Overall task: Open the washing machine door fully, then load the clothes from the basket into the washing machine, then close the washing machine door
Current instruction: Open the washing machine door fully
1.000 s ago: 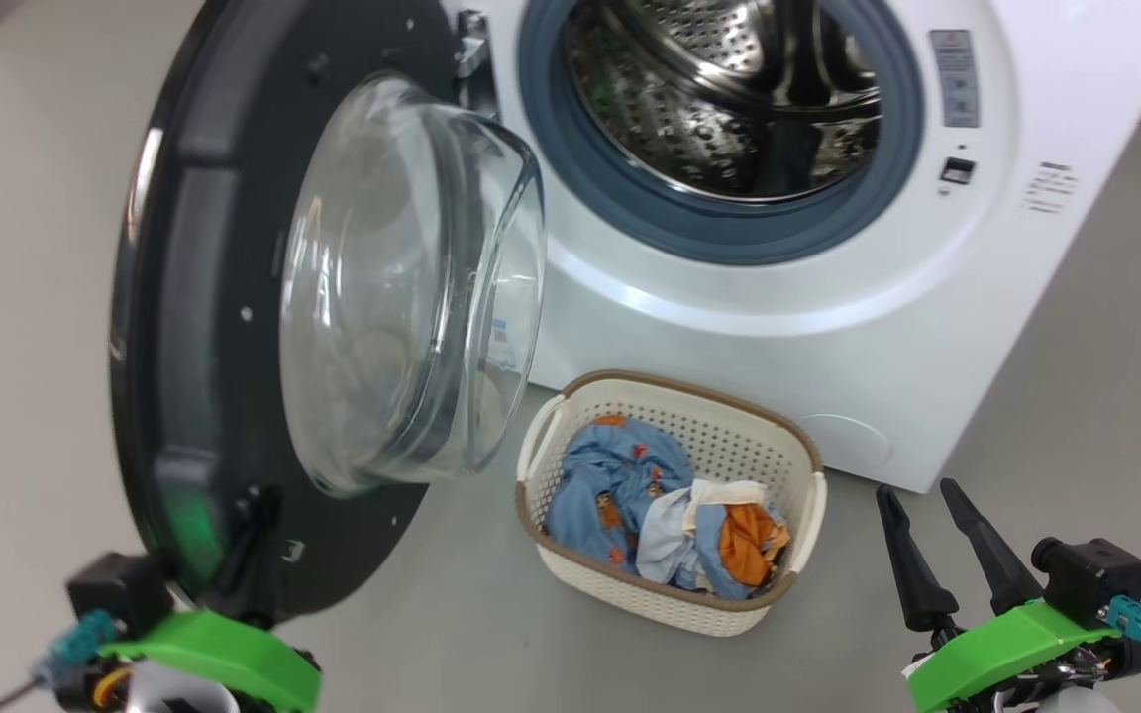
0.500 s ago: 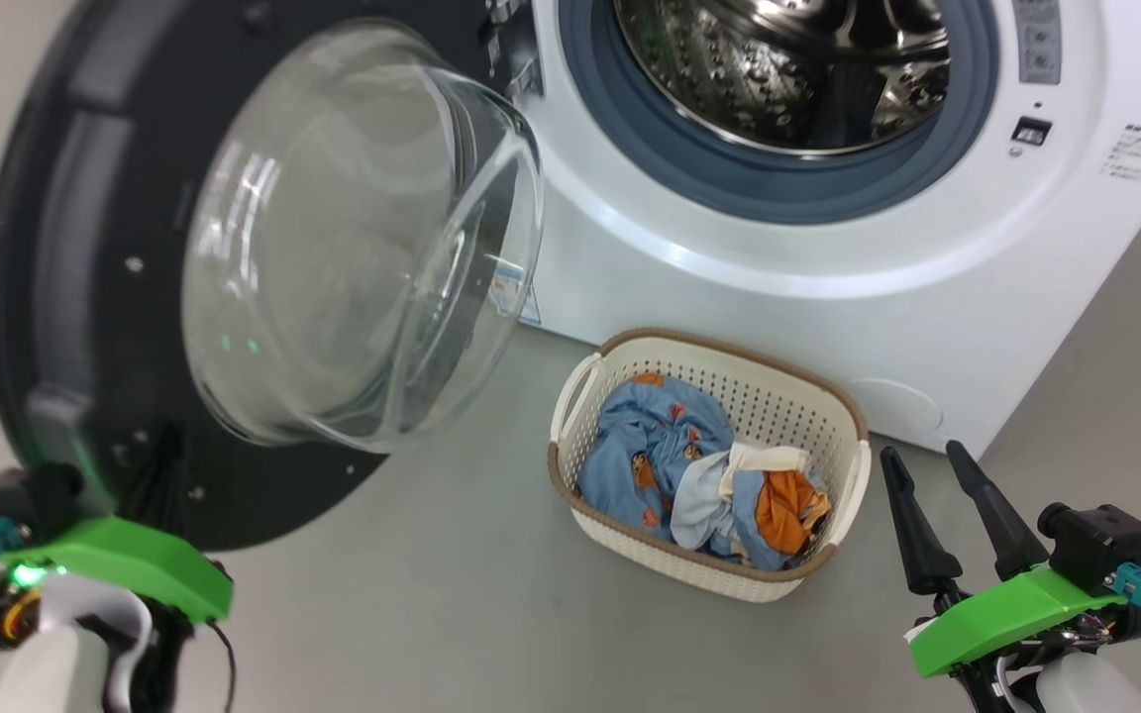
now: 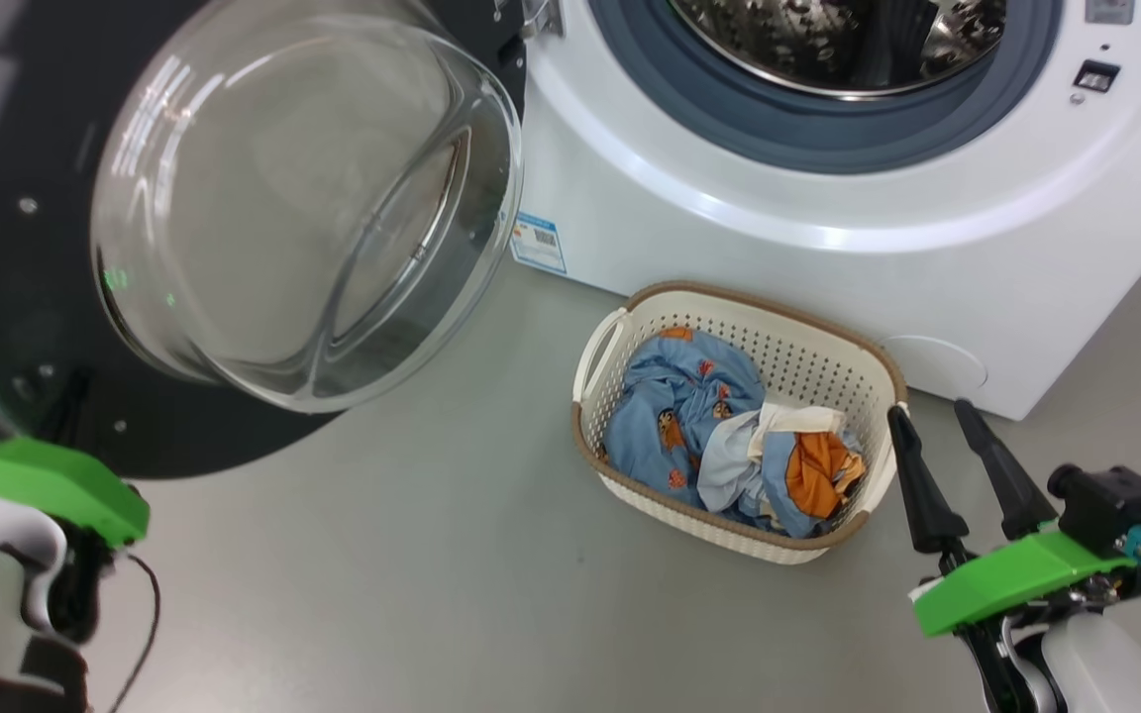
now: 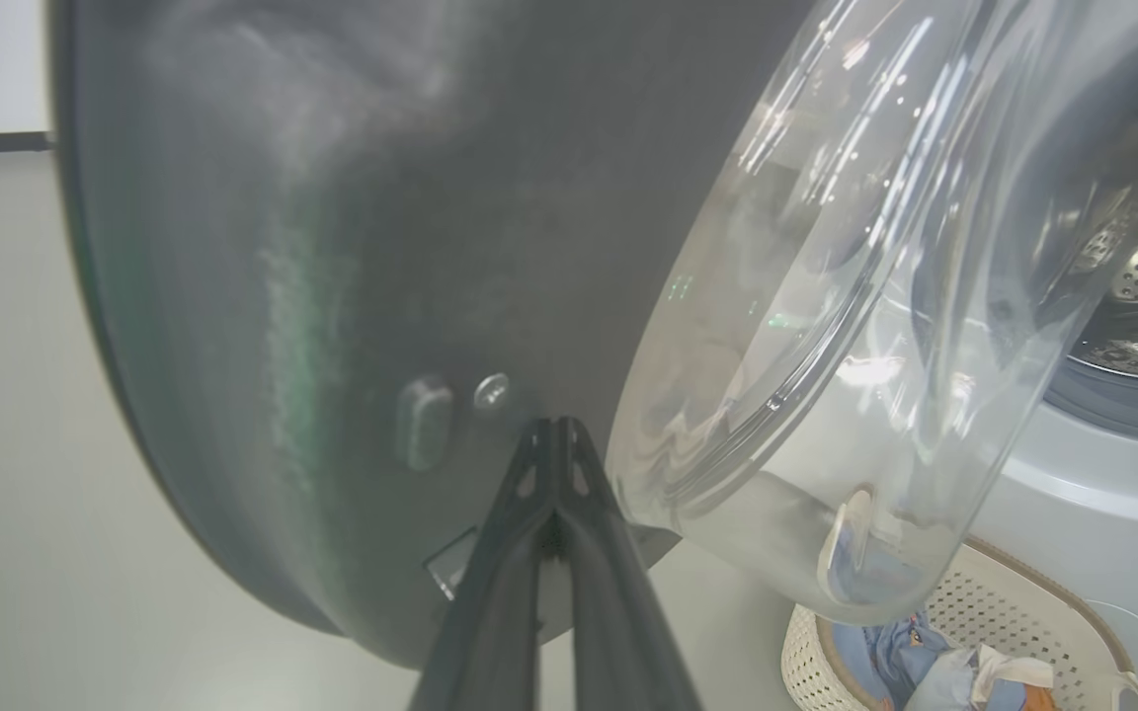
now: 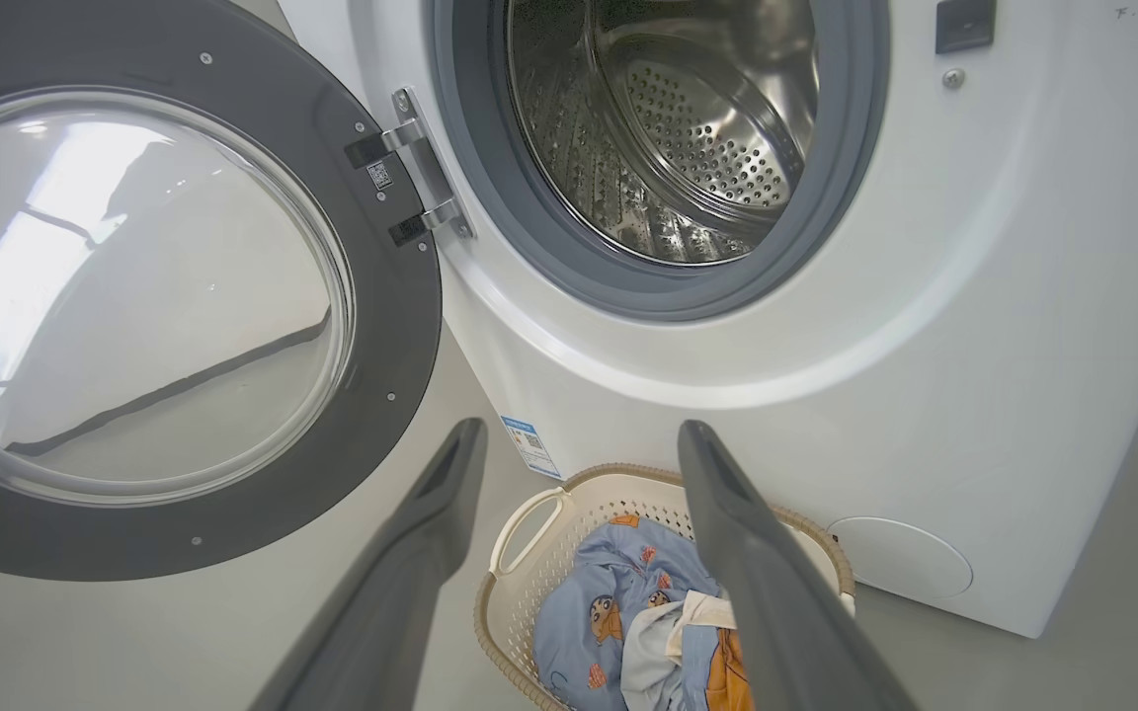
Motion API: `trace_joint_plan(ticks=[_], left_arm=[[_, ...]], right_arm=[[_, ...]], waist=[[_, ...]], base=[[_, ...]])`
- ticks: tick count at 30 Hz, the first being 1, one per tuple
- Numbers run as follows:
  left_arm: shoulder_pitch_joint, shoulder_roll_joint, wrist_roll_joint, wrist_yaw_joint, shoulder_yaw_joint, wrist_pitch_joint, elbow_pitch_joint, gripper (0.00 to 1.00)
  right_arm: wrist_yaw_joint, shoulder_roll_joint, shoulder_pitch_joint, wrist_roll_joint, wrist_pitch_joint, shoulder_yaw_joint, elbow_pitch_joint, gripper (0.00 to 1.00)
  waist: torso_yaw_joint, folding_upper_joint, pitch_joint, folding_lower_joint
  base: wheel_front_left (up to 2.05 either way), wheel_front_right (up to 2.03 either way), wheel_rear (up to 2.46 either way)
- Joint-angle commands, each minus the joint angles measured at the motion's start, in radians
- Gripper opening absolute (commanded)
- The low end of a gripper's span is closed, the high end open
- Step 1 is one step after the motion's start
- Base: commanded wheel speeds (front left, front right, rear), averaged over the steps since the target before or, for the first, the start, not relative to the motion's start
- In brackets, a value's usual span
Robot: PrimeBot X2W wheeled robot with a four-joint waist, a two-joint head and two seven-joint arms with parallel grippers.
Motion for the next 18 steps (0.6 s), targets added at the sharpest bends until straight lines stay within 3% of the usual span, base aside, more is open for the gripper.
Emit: trace_joint_plan(ticks=[1, 18], left_arm=[[-0.075, 0.077, 0.009, 0.006, 0.038, -0.014, 0.016, 0.00], [-0.226, 0.111, 0.040, -0.009, 0.000, -0.052, 0.227, 0.00]], right_arm=[[0.006, -0.005, -0.040, -0.014, -0.009, 0.026, -0.020, 1.00], [0.006, 0.014, -0.055, -0.005, -0.009, 0.035, -0.006, 1.00]], waist=[[0.008, 0.0000, 0.020, 0.0000], [-0.014, 0.0000, 0.019, 0.0000]], base=[[0.00, 0.00, 0.00], [0.00, 0.00, 0.00]])
